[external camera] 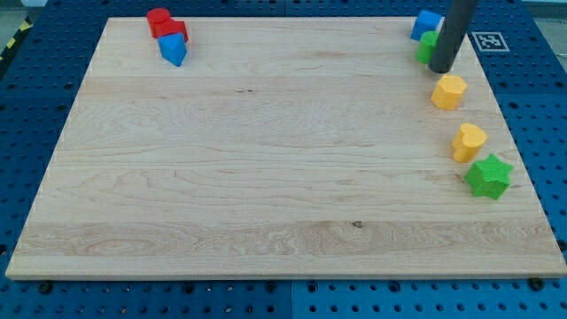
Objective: Slide the blue cube to the blue triangle
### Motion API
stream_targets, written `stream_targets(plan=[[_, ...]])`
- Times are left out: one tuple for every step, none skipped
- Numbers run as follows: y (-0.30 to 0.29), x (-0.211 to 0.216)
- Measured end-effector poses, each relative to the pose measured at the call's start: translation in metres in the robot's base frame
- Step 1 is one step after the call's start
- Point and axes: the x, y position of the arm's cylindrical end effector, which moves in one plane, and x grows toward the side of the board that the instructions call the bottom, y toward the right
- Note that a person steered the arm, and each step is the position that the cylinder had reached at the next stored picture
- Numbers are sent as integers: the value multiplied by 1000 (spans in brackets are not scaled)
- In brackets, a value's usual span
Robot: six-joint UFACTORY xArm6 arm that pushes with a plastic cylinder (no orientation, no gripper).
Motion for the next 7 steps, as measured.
stream_targets(plan=[[0, 0], [34, -2], [51, -58], [51, -108], [47, -109], [16, -108], [-12, -107]])
